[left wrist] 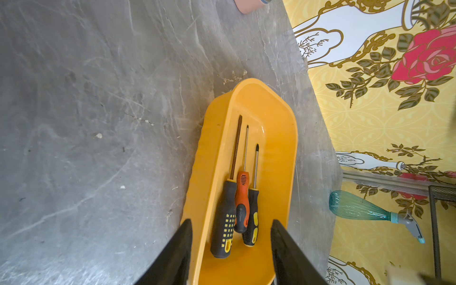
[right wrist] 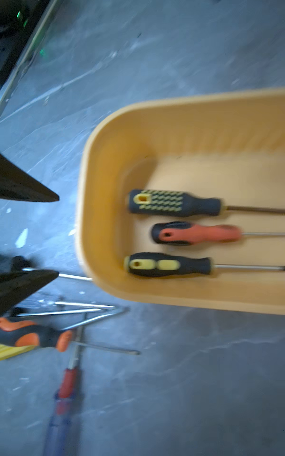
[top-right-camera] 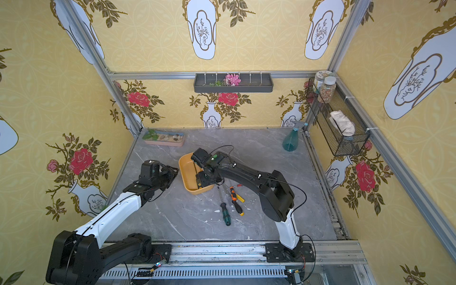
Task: Put the screwdriver on the desktop into the storage box
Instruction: Pick up the screwdriver from the center of the board.
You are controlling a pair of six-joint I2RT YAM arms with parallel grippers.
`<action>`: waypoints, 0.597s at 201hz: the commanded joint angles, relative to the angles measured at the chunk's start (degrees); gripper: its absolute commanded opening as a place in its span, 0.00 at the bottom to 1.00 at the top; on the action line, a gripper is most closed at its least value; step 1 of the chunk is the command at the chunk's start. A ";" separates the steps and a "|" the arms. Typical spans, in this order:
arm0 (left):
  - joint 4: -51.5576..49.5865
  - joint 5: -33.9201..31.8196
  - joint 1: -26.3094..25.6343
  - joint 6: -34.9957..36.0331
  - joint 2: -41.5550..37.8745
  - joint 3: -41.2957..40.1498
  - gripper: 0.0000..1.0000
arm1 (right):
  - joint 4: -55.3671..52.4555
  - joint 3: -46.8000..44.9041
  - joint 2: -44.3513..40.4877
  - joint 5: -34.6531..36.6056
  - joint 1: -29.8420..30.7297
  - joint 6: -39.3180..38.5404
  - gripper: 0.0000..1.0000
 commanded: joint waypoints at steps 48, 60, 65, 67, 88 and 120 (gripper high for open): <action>1.97 1.59 0.01 -1.32 -0.18 -1.56 0.53 | -5.92 -14.00 -6.76 6.45 8.40 12.13 0.50; 1.98 1.78 -0.07 -1.59 -0.61 -2.00 0.53 | -5.03 -16.14 -7.36 6.69 8.40 12.77 0.51; 2.13 1.92 0.02 -1.74 -0.66 -2.23 0.53 | -4.65 -16.77 -7.55 6.98 8.40 12.92 0.51; 2.15 1.97 -0.04 -1.83 -0.71 -2.30 0.53 | -4.46 -17.05 -7.61 6.97 8.29 12.89 0.51; 2.31 2.49 0.03 -2.40 -0.89 -3.12 0.53 | -1.86 -19.03 -6.78 5.11 6.13 11.98 0.52; 2.49 3.11 -0.10 -3.46 -1.48 -3.89 0.53 | 1.78 -19.97 -5.54 2.12 4.47 10.26 0.50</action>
